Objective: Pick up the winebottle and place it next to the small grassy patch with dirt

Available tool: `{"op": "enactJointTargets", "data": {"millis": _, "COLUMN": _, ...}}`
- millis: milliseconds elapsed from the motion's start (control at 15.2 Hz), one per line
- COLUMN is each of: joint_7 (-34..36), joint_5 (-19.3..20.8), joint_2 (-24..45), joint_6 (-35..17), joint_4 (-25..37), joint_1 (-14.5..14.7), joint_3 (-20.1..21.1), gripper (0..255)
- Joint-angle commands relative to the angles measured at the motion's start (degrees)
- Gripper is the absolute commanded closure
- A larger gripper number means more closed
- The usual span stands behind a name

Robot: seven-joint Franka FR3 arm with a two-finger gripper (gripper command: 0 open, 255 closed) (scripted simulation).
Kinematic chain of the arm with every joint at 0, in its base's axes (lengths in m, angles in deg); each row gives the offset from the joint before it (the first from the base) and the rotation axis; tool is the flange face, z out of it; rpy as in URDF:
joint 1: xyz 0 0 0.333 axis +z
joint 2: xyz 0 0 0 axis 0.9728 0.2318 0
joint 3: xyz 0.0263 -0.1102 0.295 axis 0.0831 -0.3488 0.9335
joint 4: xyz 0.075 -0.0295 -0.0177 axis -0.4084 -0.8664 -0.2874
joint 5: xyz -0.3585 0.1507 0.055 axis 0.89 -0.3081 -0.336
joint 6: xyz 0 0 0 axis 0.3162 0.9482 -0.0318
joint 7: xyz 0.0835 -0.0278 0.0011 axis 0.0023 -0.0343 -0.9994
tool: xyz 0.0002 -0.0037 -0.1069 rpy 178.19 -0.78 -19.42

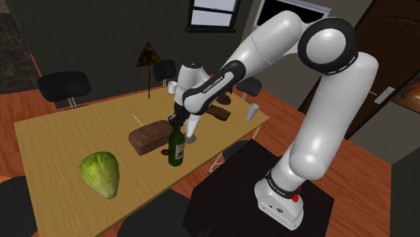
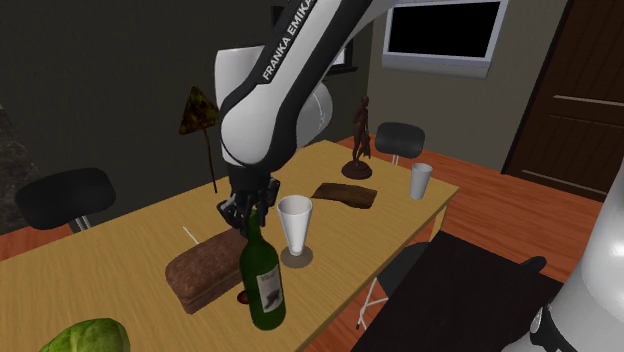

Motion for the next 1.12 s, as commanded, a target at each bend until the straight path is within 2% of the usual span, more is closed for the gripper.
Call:
{"op": "enactJointTargets", "data": {"millis": 0, "joint_7": -0.4, "joint_5": -0.6, "joint_2": -1.6, "joint_6": 1.6, "joint_4": 0.0, "joint_1": -0.1, "joint_3": 0.3, "gripper": 255}}
{"op": "enactJointTargets", "data": {"millis": 1056, "joint_7": -2.8, "joint_5": -3.9, "joint_2": -11.1, "joint_6": 13.7, "joint_4": 2.7, "joint_1": -0.5, "joint_3": 1.0, "gripper": 255}}
